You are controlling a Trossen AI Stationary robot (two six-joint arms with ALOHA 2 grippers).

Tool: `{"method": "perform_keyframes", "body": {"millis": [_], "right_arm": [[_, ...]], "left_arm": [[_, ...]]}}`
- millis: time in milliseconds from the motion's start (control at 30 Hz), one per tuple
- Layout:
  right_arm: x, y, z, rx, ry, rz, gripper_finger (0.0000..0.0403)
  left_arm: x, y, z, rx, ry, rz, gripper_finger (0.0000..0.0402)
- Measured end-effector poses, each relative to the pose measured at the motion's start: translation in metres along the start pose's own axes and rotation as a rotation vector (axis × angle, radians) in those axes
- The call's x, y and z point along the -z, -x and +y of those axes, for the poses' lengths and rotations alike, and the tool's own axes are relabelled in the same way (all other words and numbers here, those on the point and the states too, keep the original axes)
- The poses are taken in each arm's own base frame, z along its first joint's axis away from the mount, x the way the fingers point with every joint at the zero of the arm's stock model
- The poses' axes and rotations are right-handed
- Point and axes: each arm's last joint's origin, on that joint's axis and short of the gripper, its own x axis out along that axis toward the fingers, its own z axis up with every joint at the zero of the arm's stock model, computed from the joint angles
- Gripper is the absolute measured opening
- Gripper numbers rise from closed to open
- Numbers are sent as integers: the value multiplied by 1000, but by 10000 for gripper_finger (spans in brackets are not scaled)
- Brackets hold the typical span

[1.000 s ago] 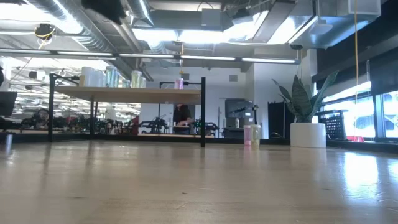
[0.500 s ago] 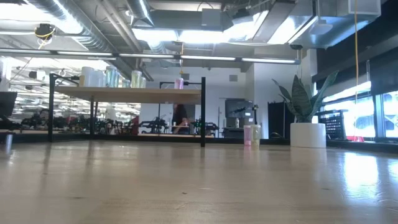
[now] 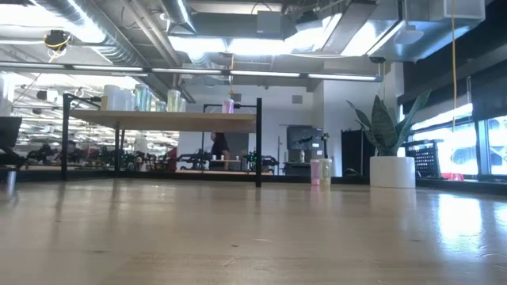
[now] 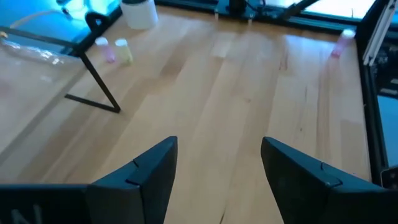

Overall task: Pick and place medicine bottles onto shelf by color
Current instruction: Put the yellow pill bottle aligned with the other yellow pill bottle on the shelf

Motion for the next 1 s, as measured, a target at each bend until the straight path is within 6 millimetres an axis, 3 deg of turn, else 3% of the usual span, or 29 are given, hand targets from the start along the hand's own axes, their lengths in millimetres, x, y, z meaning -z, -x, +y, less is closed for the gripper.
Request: {"method": "perform_keyframes", "body": {"millis": [233,400,533,700,1000], "right_arm": [[10,-27,-23,181,-225,181,154],[3,-58,-51,254,-462,235,154],[8,-92,-80,232,-516,388,154],[34,-133,-122,267,-594,604,154],[85,-178,-177,386,-635,798,154]], "left_arm": [[7,12,-5,0,16,-35,226],[9,15,-6,-18,14,-58,226],[10,17,-5,-17,7,-62,226],[11,20,-5,-13,-7,-58,226],[11,18,-3,-30,-12,-54,226]]}}
